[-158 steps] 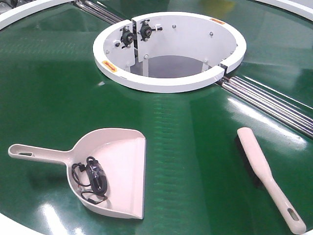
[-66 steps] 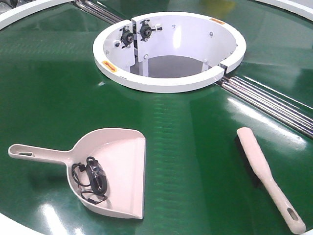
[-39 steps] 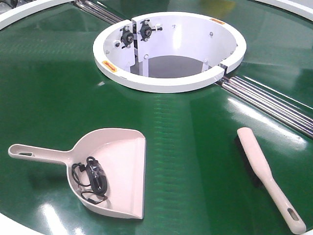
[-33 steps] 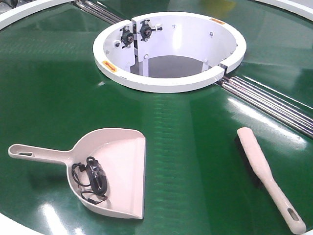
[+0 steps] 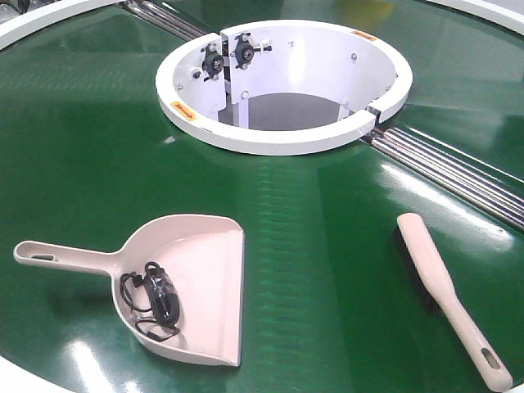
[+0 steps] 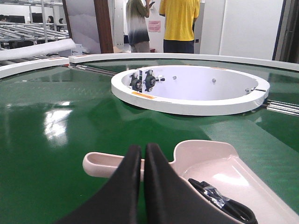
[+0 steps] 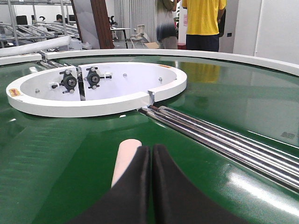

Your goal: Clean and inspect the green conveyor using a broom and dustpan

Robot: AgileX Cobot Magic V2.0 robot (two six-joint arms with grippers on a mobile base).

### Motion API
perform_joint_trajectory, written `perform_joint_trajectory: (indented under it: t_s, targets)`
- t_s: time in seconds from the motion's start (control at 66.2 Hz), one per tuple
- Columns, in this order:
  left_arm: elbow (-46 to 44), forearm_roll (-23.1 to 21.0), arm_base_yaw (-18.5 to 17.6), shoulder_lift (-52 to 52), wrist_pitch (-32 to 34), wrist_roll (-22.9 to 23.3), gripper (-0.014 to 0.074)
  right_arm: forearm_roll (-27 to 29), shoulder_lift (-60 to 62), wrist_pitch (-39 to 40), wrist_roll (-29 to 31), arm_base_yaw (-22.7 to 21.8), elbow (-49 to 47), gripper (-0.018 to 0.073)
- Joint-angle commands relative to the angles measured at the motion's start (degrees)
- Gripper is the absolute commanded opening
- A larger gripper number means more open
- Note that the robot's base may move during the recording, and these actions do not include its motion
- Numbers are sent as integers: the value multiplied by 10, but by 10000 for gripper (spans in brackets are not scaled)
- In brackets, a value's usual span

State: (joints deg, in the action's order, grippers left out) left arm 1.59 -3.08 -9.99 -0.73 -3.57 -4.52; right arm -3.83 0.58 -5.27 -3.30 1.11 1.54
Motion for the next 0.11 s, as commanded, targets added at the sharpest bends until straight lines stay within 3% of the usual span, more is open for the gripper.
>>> perform_joint_trajectory:
  t_s: [0.0, 0.091]
  targets:
    - [18, -1, -1, -8, 44, 1, -7, 0, 11, 44, 1, -1, 13, -10]
    - [18, -1, -1, -8, 44, 1, -7, 0, 11, 44, 1, -1, 13, -10]
